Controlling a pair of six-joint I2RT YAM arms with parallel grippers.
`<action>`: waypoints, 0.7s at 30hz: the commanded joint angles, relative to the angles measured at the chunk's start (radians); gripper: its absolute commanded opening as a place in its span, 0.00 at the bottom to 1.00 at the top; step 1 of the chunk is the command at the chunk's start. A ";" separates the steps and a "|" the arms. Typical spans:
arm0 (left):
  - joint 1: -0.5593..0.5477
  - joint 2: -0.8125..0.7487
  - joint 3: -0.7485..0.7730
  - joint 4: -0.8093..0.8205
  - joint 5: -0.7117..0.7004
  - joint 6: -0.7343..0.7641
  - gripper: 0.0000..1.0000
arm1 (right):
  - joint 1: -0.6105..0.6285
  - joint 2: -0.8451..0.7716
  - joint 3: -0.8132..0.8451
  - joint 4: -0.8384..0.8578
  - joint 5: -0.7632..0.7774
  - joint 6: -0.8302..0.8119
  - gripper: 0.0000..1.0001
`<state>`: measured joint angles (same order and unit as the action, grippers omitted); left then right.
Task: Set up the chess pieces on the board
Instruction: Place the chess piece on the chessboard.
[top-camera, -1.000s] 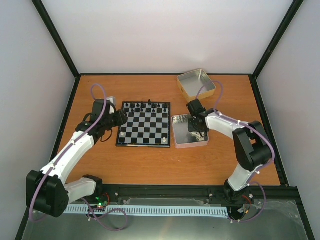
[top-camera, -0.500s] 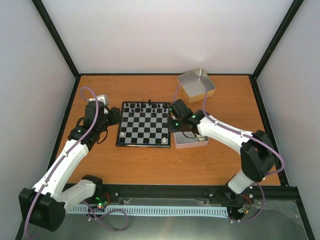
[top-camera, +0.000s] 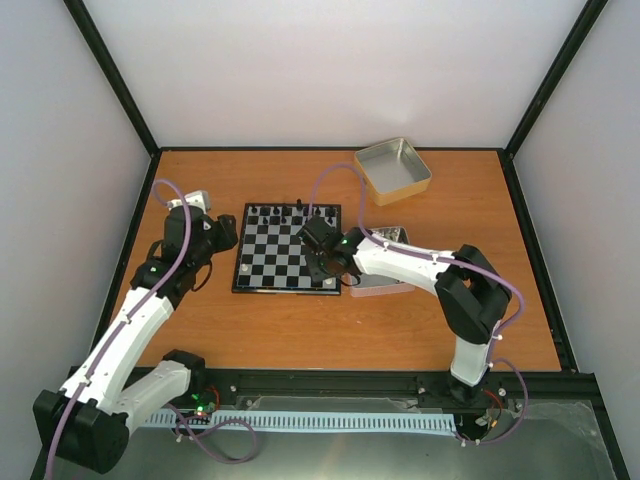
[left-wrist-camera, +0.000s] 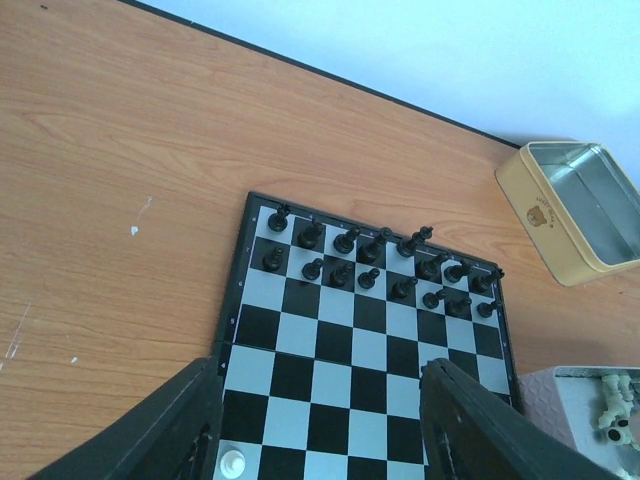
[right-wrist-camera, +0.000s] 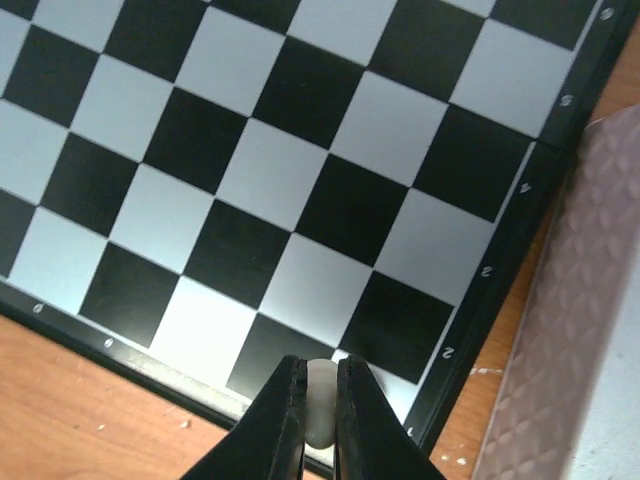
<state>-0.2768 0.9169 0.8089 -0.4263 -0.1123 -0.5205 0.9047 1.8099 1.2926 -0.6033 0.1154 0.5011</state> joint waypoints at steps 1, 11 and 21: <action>0.004 0.011 -0.002 0.021 0.000 -0.004 0.55 | 0.001 0.026 0.050 -0.065 0.125 0.028 0.07; 0.004 0.031 -0.011 0.029 0.017 -0.007 0.55 | -0.017 0.085 0.061 -0.066 0.097 0.034 0.07; 0.004 0.036 -0.024 0.031 0.023 -0.013 0.55 | -0.040 0.115 0.062 -0.061 0.075 0.028 0.08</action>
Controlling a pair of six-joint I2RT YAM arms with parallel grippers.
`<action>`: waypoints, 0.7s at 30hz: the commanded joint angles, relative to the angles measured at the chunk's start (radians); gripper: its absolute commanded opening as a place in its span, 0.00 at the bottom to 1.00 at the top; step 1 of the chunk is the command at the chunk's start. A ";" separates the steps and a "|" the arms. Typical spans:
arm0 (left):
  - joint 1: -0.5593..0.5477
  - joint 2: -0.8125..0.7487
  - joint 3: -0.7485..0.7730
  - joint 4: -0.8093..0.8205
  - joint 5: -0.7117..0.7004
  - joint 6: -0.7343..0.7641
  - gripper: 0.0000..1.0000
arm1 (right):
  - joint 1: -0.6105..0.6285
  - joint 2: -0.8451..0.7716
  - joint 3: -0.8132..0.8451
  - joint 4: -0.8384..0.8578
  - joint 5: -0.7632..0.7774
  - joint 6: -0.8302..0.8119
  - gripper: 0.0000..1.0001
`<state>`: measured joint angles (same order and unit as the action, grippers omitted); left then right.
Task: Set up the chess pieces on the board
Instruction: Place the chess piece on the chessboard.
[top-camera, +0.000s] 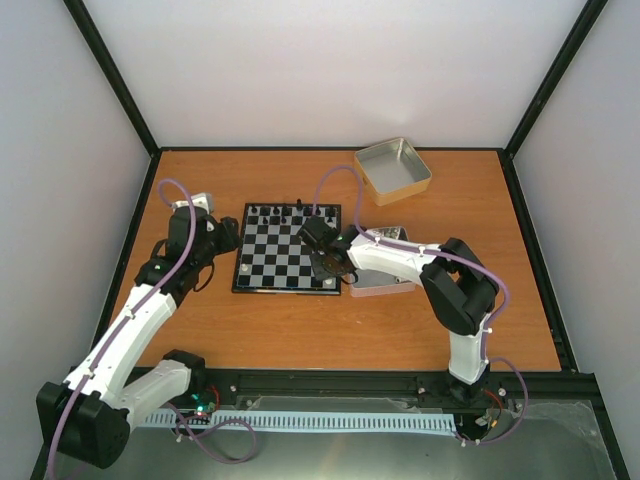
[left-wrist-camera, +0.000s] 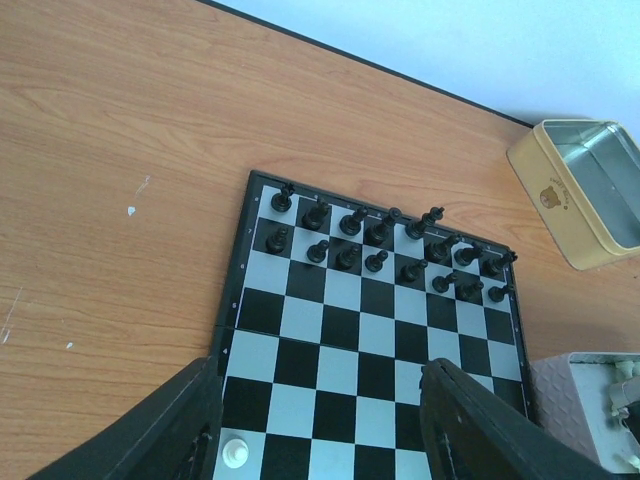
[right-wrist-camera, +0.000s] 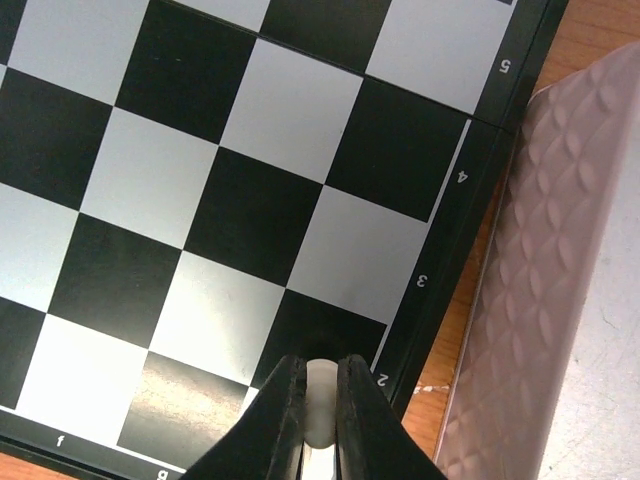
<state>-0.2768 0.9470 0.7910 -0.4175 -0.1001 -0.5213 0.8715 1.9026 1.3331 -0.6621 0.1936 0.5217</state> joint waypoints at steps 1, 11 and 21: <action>0.004 0.008 -0.007 0.022 0.011 -0.013 0.55 | -0.006 0.026 0.021 -0.002 -0.007 0.006 0.09; 0.004 0.013 -0.008 0.022 0.012 -0.011 0.55 | -0.011 0.038 0.024 -0.001 -0.017 0.004 0.13; 0.004 0.007 -0.007 0.017 0.011 -0.011 0.55 | -0.028 -0.038 0.034 0.002 0.022 0.018 0.23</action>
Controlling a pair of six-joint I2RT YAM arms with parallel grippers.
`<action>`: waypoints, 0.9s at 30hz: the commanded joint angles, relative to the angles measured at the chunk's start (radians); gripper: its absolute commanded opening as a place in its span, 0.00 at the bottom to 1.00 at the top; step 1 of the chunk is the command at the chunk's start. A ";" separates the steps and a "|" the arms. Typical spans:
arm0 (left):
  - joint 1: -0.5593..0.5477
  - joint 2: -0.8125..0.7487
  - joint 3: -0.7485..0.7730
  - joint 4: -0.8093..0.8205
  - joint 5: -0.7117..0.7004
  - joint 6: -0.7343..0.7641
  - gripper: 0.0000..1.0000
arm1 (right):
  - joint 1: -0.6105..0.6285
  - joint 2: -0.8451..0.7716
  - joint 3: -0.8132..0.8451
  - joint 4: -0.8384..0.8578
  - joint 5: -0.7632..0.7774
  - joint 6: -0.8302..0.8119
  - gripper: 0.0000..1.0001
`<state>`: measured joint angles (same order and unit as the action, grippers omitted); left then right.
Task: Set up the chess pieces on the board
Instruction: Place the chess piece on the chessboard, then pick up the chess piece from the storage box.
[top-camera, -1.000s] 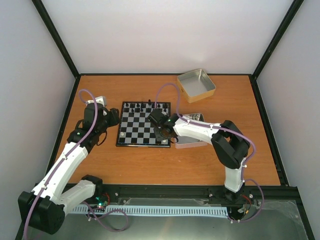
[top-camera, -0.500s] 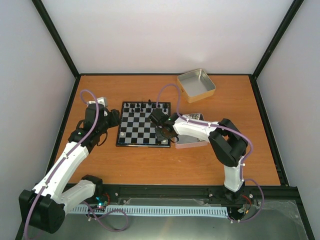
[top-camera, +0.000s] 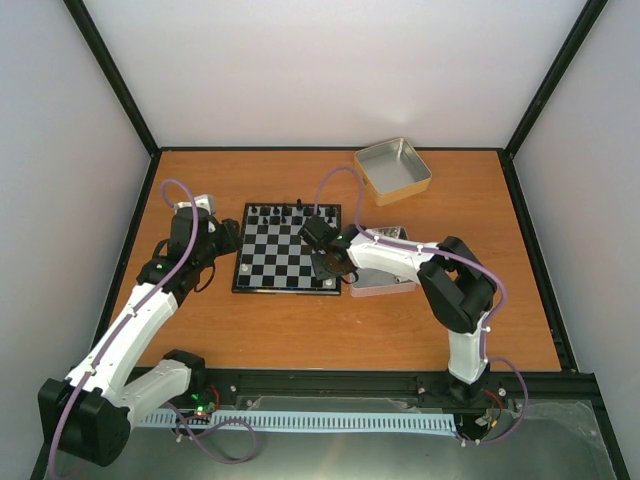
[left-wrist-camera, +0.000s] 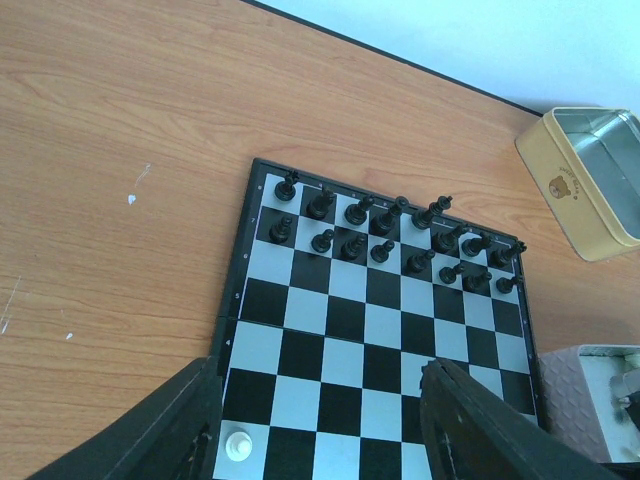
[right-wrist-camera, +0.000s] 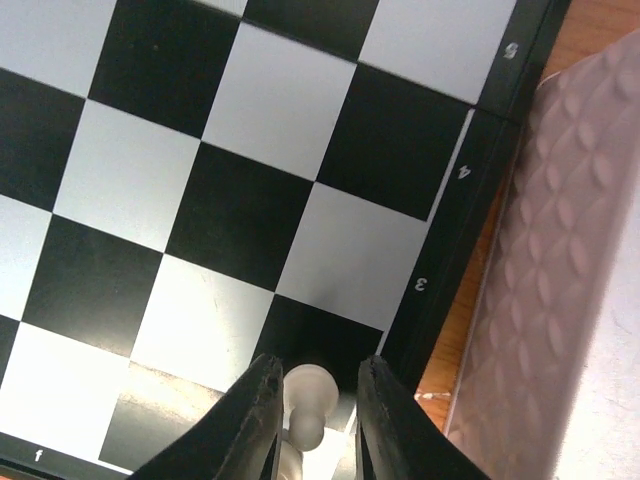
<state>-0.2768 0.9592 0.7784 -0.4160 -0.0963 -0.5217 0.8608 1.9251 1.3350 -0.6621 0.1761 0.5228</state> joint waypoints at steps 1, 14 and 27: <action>0.004 -0.006 0.008 0.014 0.007 -0.011 0.55 | -0.020 -0.081 0.028 0.007 0.047 0.018 0.23; 0.004 -0.029 0.012 0.027 -0.009 0.005 0.56 | -0.235 -0.337 -0.202 0.063 0.157 0.051 0.29; 0.004 0.000 0.023 0.036 0.036 -0.004 0.56 | -0.378 -0.229 -0.251 0.146 0.072 -0.016 0.28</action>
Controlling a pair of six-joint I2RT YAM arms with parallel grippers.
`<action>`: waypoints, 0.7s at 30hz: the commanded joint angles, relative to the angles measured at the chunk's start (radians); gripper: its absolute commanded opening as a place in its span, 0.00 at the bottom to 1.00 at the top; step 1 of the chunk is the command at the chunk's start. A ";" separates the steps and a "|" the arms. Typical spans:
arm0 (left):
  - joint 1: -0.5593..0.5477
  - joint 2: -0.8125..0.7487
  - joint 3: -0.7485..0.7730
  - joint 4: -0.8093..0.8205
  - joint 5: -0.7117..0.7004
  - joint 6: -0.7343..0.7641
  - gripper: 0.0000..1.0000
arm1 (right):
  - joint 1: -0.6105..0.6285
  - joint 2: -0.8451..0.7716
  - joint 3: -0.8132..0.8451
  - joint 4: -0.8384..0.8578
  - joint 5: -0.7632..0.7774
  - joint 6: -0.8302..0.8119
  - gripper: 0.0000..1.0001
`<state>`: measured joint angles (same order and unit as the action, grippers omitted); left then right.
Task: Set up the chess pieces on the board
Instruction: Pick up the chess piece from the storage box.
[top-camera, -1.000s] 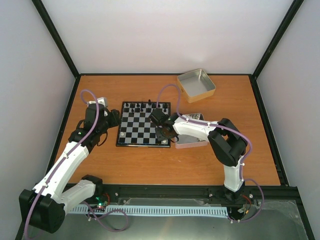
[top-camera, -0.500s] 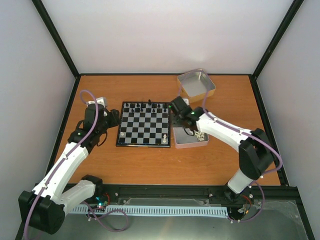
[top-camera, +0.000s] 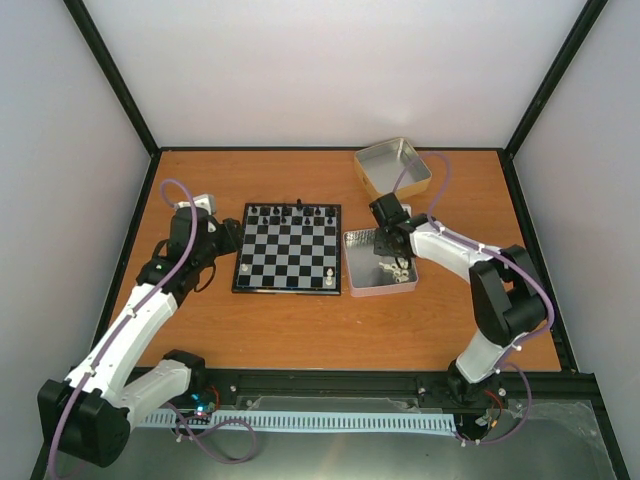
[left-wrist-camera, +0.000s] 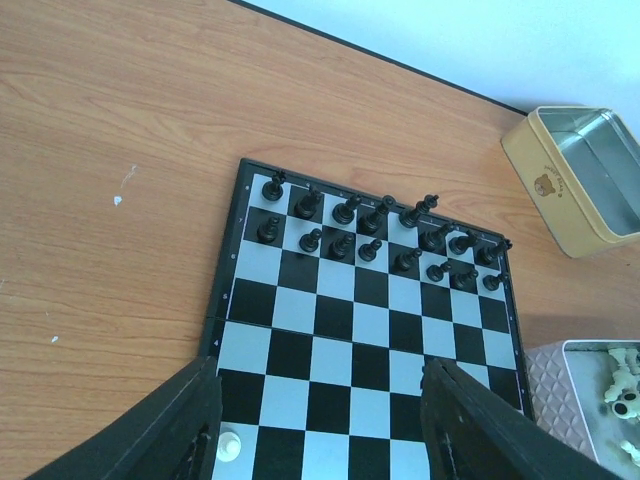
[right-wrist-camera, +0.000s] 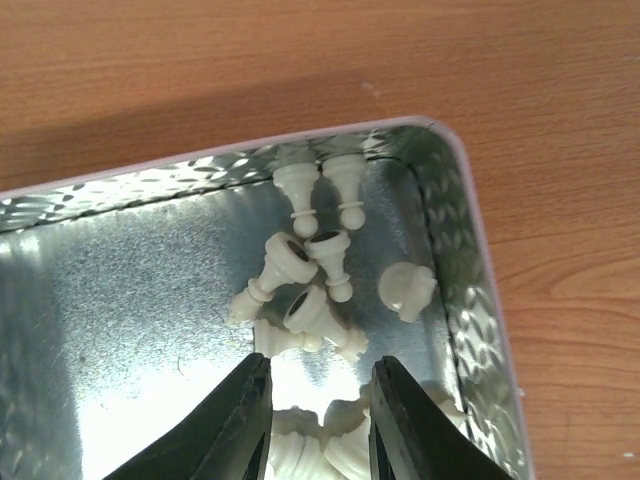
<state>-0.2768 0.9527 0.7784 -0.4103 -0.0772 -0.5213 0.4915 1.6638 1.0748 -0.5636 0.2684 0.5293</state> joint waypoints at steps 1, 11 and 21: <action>0.004 0.006 0.024 0.030 0.018 -0.005 0.56 | -0.009 0.041 0.012 0.055 -0.039 -0.030 0.29; 0.004 0.012 0.029 0.027 0.025 -0.002 0.56 | -0.024 0.116 0.052 0.065 -0.011 -0.084 0.21; 0.004 0.006 0.014 0.023 0.024 -0.005 0.56 | -0.052 0.206 0.091 0.032 -0.071 -0.163 0.21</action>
<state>-0.2768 0.9623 0.7784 -0.4080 -0.0578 -0.5213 0.4549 1.8473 1.1511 -0.5194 0.2138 0.4007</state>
